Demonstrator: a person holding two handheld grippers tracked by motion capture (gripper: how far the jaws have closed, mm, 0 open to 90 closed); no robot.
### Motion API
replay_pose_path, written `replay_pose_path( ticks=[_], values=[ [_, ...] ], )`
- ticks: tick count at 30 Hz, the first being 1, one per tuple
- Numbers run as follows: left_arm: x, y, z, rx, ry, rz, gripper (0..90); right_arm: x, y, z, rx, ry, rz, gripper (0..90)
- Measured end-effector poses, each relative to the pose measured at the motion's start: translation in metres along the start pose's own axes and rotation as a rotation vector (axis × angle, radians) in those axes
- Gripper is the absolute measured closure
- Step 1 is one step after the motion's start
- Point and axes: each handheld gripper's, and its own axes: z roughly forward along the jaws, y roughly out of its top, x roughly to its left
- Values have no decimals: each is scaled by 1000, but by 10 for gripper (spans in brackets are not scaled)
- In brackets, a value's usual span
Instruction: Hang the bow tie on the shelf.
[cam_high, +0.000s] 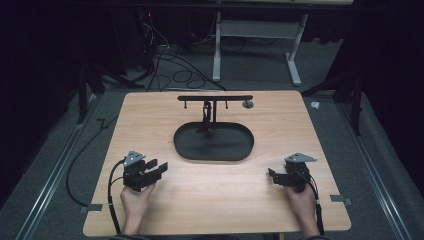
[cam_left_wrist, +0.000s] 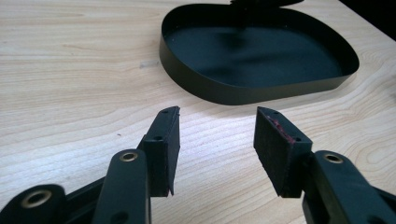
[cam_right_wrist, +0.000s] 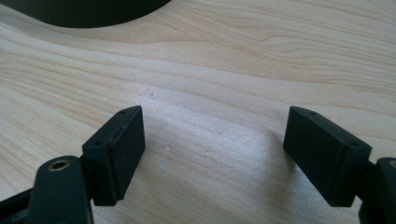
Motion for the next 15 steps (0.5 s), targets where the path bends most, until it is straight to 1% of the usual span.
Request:
replay_pose_path(
  ticks=[8, 15],
  values=[
    [-3, -2, 9, 20, 5, 18, 509, 0, 0, 0, -1, 1, -2, 217],
    [-4, -6, 19, 40, 15, 24, 502, 0, 0, 0, 0, 2, 0, 218]
  ],
)
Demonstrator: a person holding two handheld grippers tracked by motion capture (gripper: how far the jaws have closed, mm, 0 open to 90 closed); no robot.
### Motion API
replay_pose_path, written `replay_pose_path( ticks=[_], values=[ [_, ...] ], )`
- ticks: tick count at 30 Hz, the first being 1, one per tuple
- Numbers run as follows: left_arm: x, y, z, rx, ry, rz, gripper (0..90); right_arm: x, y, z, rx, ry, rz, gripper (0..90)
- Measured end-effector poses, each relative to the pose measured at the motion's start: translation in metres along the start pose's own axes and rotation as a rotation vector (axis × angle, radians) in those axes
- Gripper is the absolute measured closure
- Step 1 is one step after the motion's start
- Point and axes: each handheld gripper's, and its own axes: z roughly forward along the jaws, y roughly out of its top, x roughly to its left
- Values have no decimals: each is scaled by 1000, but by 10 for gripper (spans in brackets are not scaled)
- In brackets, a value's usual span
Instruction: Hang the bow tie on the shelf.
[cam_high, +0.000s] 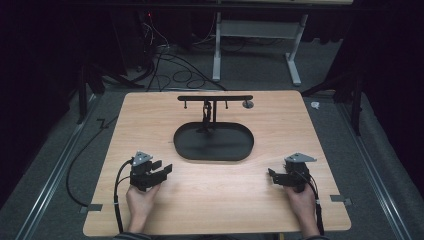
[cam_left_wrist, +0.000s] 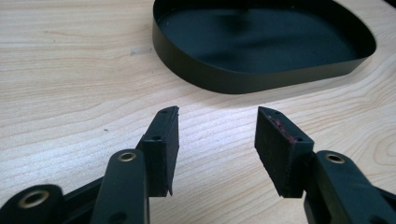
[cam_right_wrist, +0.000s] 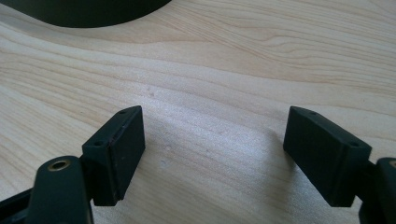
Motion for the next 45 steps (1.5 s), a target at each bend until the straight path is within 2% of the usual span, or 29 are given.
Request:
replay_pose_path(
  ticks=[8, 12, 20, 29, 37, 39, 45],
  values=[
    [-4, 0, 13, 18, 1, 26, 499, 0, 0, 0, 0, 0, 0, 218],
    [-6, 0, 19, 23, -2, 27, 497, 0, 0, 0, 0, 0, 1, 217],
    [-8, -2, 29, 36, 16, 46, 493, 0, 0, 0, 0, 0, 1, 217],
    [-10, -3, 40, 42, 12, 47, 488, 0, 0, 0, 0, 0, 2, 218],
    [-12, -6, 49, 54, 40, 85, 481, 0, 0, 0, 0, 0, 3, 218],
    [-14, -7, 51, 63, 44, 84, 479, 0, 0, 0, 0, 0, 2, 218],
    [-16, -9, 53, 44, 59, 89, 476, 0, 0, 0, 0, 0, 3, 218]
  ],
)
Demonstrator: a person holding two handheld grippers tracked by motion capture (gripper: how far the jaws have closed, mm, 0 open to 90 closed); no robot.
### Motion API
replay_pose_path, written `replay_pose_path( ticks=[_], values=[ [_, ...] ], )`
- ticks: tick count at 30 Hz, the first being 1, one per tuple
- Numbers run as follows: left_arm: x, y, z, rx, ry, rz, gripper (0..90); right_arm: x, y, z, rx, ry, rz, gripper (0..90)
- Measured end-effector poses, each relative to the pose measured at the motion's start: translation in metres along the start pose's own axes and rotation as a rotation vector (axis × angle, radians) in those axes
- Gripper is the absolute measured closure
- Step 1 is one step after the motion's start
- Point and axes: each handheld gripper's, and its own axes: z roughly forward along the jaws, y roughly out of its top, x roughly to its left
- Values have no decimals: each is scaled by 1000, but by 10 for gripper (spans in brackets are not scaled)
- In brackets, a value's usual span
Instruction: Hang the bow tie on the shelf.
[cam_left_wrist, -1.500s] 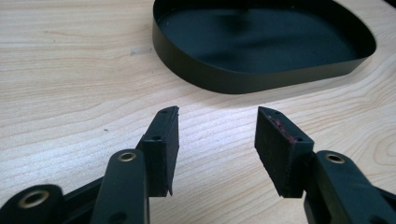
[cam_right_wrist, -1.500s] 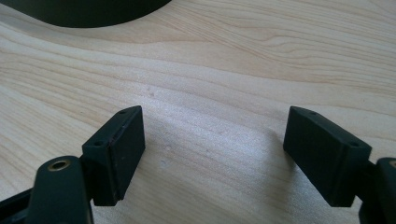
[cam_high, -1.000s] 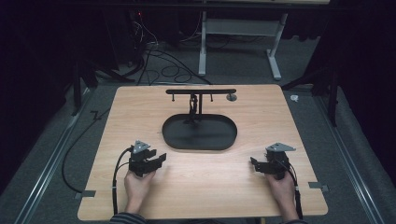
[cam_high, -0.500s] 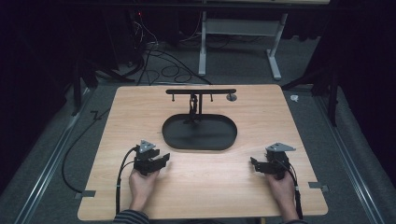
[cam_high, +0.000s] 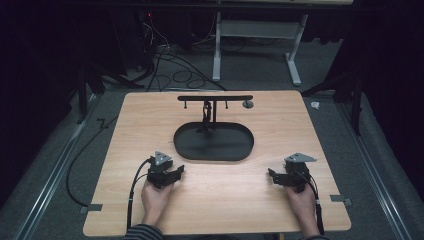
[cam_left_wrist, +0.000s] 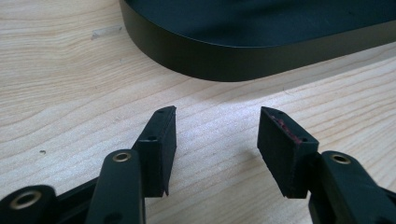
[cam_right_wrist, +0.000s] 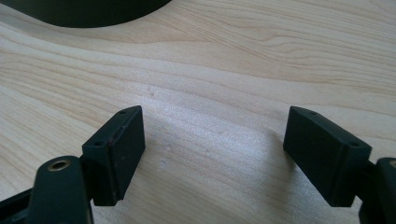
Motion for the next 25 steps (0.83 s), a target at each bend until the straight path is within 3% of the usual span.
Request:
replay_pose_path(
  ticks=[4, 11, 25],
  values=[
    [-2, 0, 0, 1, 14, 17, 461, 0, 0, 0, 0, 0, 0, 218],
    [-11, 0, 3, 21, 54, 87, 414, 0, 0, 0, 0, 0, -1, 218],
    [-11, 0, 3, 25, 52, 82, 363, 0, 0, 0, 0, 0, 0, 218]
  ],
)
